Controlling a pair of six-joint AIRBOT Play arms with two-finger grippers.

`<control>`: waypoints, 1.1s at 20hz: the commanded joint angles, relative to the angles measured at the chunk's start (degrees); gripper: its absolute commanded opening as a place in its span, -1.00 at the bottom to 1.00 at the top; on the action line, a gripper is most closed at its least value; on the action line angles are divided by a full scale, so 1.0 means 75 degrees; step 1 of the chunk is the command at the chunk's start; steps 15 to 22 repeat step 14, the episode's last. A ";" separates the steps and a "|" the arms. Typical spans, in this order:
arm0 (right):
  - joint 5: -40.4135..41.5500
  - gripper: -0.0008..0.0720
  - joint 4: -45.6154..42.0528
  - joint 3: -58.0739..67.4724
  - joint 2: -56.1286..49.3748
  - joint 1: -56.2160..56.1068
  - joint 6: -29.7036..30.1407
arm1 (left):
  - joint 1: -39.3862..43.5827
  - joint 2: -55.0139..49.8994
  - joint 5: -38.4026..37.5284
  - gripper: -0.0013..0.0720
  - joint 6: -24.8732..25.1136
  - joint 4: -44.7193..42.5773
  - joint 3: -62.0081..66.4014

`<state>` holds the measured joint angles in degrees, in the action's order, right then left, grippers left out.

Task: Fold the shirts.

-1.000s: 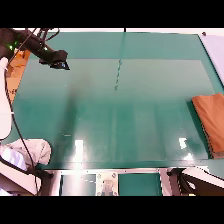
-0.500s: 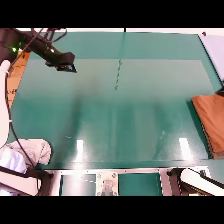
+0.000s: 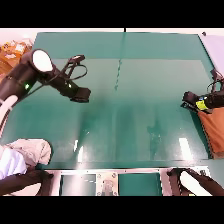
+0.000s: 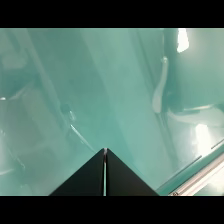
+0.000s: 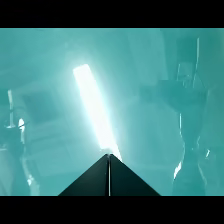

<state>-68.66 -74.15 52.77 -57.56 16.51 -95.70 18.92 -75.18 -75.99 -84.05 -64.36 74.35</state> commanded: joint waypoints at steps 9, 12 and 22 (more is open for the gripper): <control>0.0154 -0.93 0.0029 -0.0347 0.0157 -0.0175 0.0035 | 0.0181 0.0440 0.0513 -0.90 -0.0192 0.0006 -0.0810; 0.0154 -0.93 0.0029 -0.0347 0.0157 -0.0175 0.0035 | 0.0181 0.0440 0.0527 -0.90 -0.0192 0.0006 -0.0810; 0.0154 -0.93 0.0029 -0.0347 0.0157 -0.0175 0.0038 | 0.0181 0.0440 0.0527 -0.89 -0.0195 0.0006 -0.0810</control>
